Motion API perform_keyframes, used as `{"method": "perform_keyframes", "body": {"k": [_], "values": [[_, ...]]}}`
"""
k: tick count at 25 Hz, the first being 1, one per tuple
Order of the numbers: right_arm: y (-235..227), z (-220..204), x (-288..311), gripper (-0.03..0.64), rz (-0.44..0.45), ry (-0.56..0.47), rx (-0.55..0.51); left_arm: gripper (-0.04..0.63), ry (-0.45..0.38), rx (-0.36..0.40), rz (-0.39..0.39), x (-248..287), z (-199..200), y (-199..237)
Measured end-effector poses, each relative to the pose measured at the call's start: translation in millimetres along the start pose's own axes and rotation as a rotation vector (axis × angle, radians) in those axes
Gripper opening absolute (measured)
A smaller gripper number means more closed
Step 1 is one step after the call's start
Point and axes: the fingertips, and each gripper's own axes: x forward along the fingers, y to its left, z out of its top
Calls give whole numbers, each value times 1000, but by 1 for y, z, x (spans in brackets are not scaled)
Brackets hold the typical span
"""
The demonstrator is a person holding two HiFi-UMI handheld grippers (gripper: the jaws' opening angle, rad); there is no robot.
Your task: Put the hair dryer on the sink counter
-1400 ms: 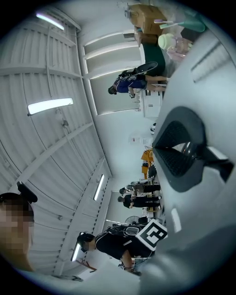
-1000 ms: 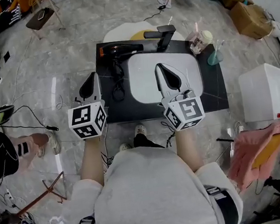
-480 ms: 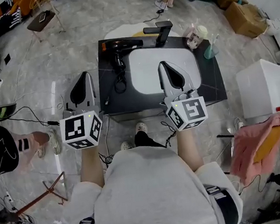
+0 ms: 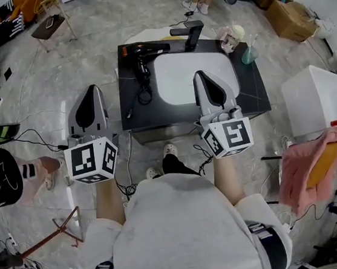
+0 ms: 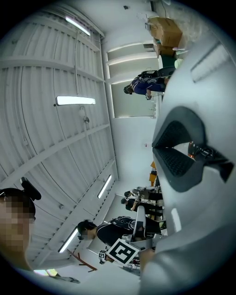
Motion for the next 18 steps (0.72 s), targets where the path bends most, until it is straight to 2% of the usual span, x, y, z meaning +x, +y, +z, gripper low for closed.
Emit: {"method": "perform_keyframes", "body": {"k": [6, 18], "values": [[4, 8, -11, 11, -23, -7, -9, 8, -35, -16, -2, -11, 11, 2], [7, 20, -17, 11, -36, -28, -17, 9, -53, -23, -32, -14, 20, -2]]}}
